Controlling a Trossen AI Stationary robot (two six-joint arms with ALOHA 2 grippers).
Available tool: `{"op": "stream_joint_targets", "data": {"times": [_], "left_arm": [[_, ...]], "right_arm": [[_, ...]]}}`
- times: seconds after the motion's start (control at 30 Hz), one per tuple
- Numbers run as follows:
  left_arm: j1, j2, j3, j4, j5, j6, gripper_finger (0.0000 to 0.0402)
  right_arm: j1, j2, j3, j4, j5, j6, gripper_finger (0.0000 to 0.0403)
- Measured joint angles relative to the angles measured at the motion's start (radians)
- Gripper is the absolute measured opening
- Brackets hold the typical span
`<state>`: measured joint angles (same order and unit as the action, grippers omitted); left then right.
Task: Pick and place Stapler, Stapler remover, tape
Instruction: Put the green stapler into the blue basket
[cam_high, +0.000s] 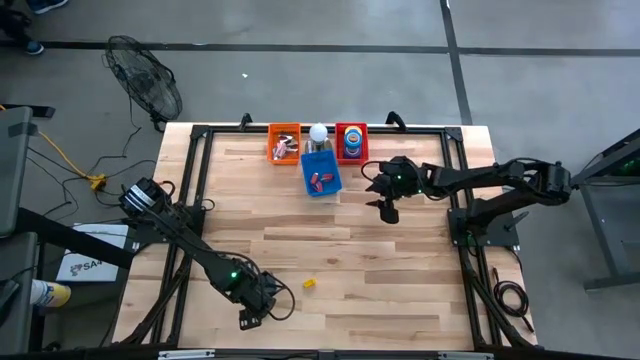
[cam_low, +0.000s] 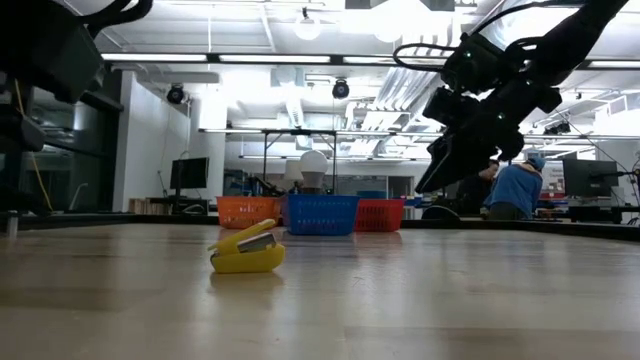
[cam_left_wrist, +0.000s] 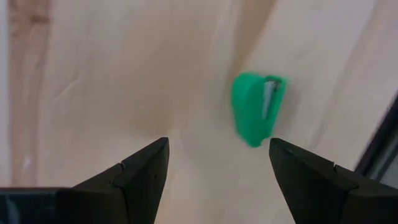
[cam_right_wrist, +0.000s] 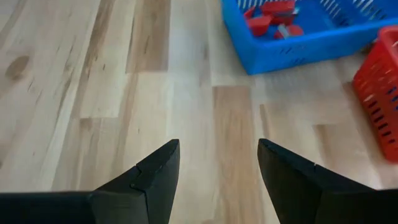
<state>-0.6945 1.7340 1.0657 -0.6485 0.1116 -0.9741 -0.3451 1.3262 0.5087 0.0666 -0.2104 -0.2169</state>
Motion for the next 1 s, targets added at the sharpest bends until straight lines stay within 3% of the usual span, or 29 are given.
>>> {"op": "stream_joint_targets", "data": {"times": [0.3, 0.67, 1.0], "left_arm": [[-0.001, 0.019, 0.0, 0.069, 0.001, 0.0, 0.0273], [-0.014, 0.078, 0.003, 0.118, -0.024, -0.028, 0.0272], [-0.016, 0.081, 0.0, 0.116, -0.091, 0.001, 0.0201]], "right_arm": [[0.049, 0.0, 0.0, -0.085, 0.091, 0.036, 0.0208], [0.111, 0.0, 0.0, -0.105, 0.124, 0.071, 0.0208], [0.152, 0.0, 0.0, -0.11, 0.137, 0.112, 0.0208]]}}
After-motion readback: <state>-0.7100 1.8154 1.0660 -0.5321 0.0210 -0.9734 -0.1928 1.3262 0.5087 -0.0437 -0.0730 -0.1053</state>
